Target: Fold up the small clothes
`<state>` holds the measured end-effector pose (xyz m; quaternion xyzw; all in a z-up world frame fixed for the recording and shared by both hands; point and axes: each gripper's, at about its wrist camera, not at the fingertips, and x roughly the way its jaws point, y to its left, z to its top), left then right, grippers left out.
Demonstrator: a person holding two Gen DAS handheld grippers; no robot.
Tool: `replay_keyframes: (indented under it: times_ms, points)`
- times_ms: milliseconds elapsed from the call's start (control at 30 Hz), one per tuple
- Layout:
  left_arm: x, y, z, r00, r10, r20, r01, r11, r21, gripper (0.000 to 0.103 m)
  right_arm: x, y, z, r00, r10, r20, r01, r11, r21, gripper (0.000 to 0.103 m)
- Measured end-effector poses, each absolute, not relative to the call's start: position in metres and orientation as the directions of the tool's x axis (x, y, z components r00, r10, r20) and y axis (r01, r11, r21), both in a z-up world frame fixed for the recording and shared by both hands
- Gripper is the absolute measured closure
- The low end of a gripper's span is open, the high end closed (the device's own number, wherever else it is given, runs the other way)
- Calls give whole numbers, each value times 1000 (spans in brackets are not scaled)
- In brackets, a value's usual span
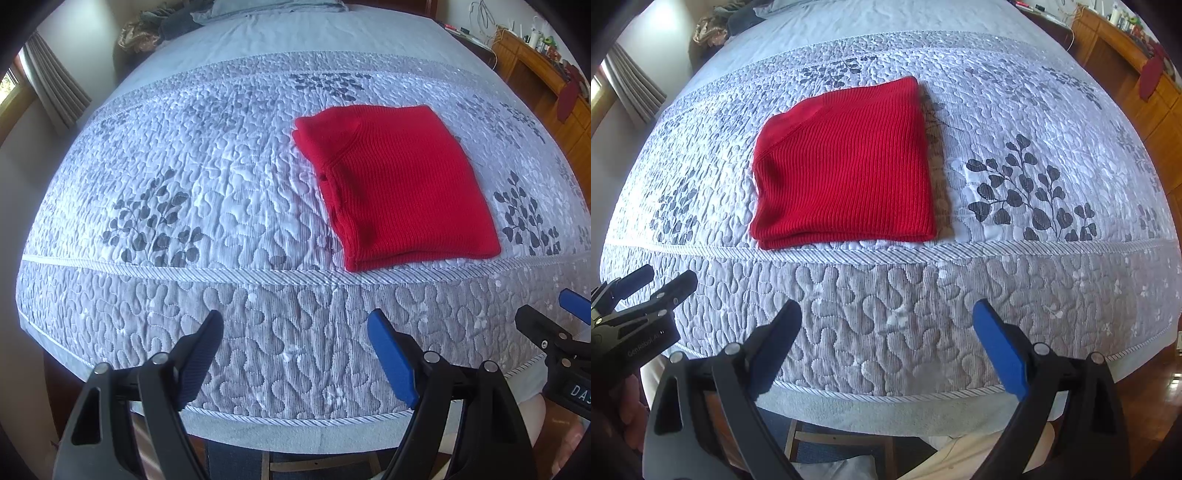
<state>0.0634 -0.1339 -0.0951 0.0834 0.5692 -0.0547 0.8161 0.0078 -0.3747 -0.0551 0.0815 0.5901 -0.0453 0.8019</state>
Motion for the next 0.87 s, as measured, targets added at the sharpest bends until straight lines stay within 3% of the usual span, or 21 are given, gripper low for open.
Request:
replay_keyframes:
  times_ms: [867]
  points:
    - [62, -138, -85, 379, -8, -925, 201, 977, 74, 21, 9, -379, -59, 295, 24, -955, 180, 980, 81, 10]
